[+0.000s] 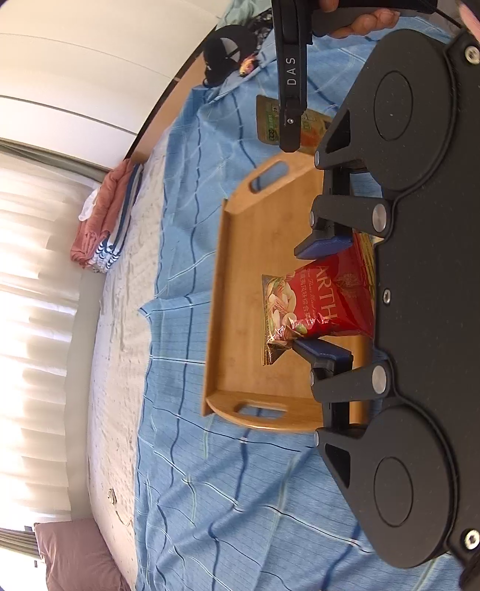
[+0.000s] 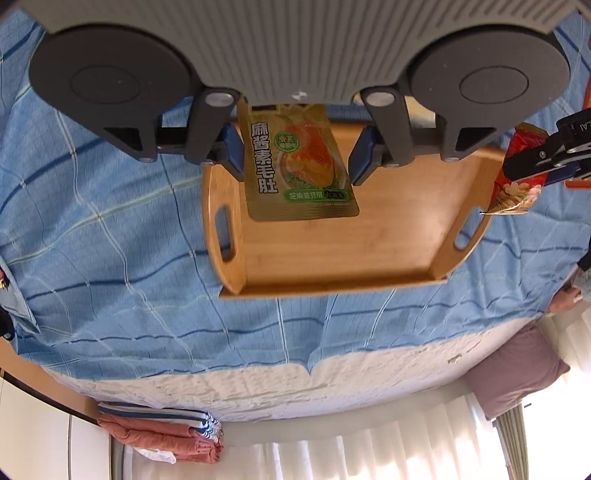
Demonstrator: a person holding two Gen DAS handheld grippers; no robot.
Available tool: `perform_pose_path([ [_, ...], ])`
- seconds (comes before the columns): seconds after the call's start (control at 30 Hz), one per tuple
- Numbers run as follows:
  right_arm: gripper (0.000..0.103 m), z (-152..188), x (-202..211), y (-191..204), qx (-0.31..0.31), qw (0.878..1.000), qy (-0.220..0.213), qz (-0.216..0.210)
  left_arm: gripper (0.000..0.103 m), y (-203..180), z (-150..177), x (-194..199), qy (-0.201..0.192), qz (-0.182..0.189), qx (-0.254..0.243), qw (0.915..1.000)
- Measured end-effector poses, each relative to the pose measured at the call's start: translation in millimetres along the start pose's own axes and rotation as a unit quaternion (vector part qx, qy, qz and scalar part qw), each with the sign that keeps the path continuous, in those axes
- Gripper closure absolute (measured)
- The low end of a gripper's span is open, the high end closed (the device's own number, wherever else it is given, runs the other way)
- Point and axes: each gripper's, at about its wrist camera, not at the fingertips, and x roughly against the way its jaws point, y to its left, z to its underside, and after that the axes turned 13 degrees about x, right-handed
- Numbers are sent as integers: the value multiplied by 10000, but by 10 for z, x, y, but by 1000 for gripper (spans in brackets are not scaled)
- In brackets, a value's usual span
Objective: Organize snacks
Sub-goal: 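Carry the chip bag with the left gripper while the right carries the jerky pouch onto the tray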
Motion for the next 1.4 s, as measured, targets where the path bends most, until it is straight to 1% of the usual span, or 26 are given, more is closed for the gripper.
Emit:
perform_pose_path([
  [0.03, 77, -53, -24, -10, -13, 10000, -3, 17, 58, -14, -57, -56, 21, 3, 28, 10000],
  [0.07, 94, -107, -60, -26, -54, 10000, 22, 14, 58, -22, -105, -116, 61, 24, 53, 10000],
  [0.13, 94, -206, -148, -68, -123, 9999, 55, 78, 58, -50, -174, -257, 178, 62, 87, 9998],
  [0.23, 94, -272, -371, -118, -181, 9993, 319, -16, 58, -74, -214, -489, 318, 11, 77, 9995],
  [0.37, 92, -170, -572, -85, -150, 9976, 639, -201, 58, -58, -164, -776, 472, -156, 56, 9987],
  [0.47, 86, -23, -574, -68, -30, 9959, 816, -393, 58, -9, -106, -917, 599, -199, 97, 9980],
  [0.5, 62, 30, -556, -72, -11, 9952, 883, -433, 58, 1, -88, -943, 620, -202, 85, 9978],
  [0.53, 42, 77, -530, -85, -27, 9950, 912, -406, 58, 9, -71, -962, 626, -209, 65, 9978],
  [0.57, 32, 123, -511, -111, -92, 9949, 949, -330, 58, 14, -54, -974, 626, -220, 39, 9978],
  [0.6, 19, 167, -499, -138, -162, 9942, 1024, -289, 58, 17, -39, -981, 624, -223, 15, 9978],
  [0.67, 20, 226, -508, -171, -259, 9918, 1219, -274, 58, 8, -15, -992, 622, -212, -42, 9978],
  [0.73, 20, 272, -540, -167, -493, 9873, 1498, -206, 58, -2, 4, -1002, 613, -231, -93, 9978],
  [0.8, 20, 312, -567, -122, -719, 9822, 1722, -220, 58, -17, 15, -990, 576, -234, -148, 9980],
  [0.83, 20, 317, -581, -73, -705, 9811, 1788, -209, 58, -21, 18, -984, 548, -233, -170, 9981],
  [0.97, 16, 283, -664, 142, -540, 9817, 1824, 72, 58, -14, 14, -960, 517, -238, -172, 9982],
  [1.07, 17, 280, -809, 173, -741, 9781, 1942, 145, 58, 27, 17, -938, 514, -250, -147, 9983],
  [1.1, 21, 297, -853, 175, -804, 9761, 2014, 101, 58, 46, 19, -925, 506, -253, -126, 9983],
  [1.13, 31, 320, -873, 176, -882, 9752, 2029, 62, 58, 66, 17, -917, 504, -251, -98, 9984],
  [1.17, 34, 341, -861, 182, -917, 9760, 1972, 95, 58, 82, 18, -908, 507, -245, -71, 9984],
  [1.27, 36, 349, -782, 207, -791, 9799, 1827, 98, 58, 114, 22, -891, 511, -240, -63, 9984],
  [1.33, 40, 332, -711, 190, -754, 9810, 1784, 69, 58, 121, 21, -885, 506, -235, -79, 9984],
  [1.4, 41, 294, -620, 172, -663, 9832, 1700, 70, 58, 128, 10, -883, 498, -202, -46, 9985],
])
